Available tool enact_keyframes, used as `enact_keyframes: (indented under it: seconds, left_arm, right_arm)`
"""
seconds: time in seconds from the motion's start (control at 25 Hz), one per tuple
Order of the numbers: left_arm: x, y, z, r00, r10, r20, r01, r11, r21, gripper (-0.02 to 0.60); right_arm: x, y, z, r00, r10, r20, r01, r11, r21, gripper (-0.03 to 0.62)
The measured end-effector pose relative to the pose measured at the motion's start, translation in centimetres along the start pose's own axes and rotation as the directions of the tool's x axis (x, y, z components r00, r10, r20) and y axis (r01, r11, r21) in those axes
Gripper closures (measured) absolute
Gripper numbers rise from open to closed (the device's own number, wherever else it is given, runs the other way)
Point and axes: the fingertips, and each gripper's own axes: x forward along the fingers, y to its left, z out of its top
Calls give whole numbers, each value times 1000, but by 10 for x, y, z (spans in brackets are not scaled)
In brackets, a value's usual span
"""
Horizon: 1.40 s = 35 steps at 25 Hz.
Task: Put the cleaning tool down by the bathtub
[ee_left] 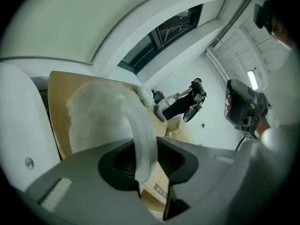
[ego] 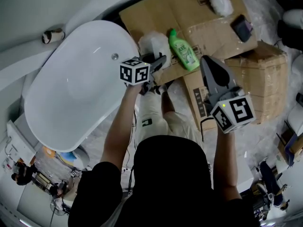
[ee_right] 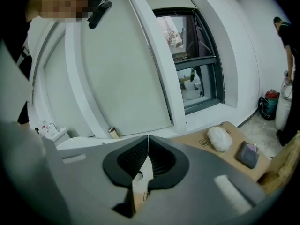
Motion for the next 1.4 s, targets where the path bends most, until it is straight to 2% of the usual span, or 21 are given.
enact_keyframes:
  seconds: [0.64,0.92,1.12,1.4]
  left_arm:
    - [32,37,-19,997,-22,-67,19,999,-51,483]
    - [44,50,-25,996,-28,-88,18,993,-116,482]
    - [51,52,-30,991,-52,-124,32,988,-152,454]
    - [56,55,-29,990,-92,-105,68,974,-218,453]
  right_arm:
    - [30,-2,-24,1000,-1,-23,2,999,35,585]
    - [37,-5,-27,999,-3,-36,4,999,34,585]
    - [36,-10,-32,999,-20,-42,22,998,51,585]
    - [38,-9,-35,999,-23,-48,26,997,66,585]
